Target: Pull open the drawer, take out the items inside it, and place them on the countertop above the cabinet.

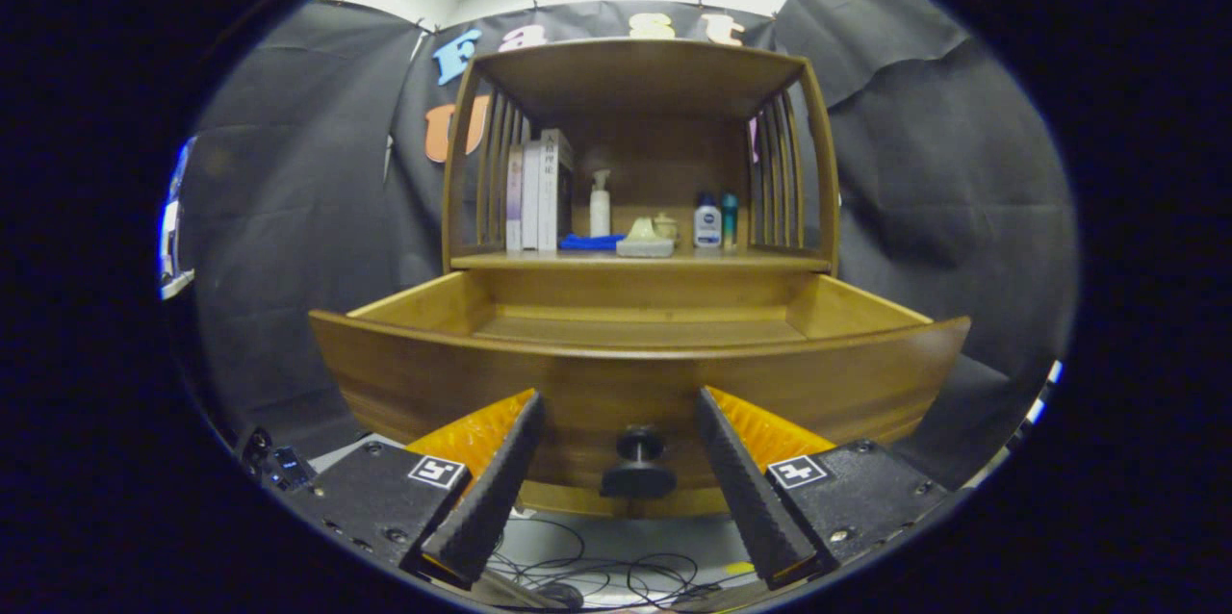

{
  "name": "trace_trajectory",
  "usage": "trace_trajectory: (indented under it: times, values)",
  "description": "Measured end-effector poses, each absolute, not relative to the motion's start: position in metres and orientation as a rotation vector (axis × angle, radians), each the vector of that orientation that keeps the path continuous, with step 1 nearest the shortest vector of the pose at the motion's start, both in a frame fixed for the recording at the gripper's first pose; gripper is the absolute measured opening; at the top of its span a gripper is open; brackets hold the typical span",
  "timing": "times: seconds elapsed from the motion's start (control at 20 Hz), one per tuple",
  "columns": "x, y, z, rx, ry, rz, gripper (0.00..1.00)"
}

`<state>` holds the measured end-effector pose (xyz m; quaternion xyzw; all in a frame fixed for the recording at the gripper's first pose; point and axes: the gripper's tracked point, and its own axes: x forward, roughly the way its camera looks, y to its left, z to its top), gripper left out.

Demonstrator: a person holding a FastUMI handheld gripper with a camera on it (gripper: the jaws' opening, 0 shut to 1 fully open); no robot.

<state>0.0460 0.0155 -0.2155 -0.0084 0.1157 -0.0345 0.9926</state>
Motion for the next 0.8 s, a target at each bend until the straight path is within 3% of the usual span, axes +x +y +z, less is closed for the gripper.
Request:
trace_trajectory:
  times: [0.8]
  values:
    - [0.056, 0.005, -0.241, -0.033, 0.222, -0.127, 1.00]
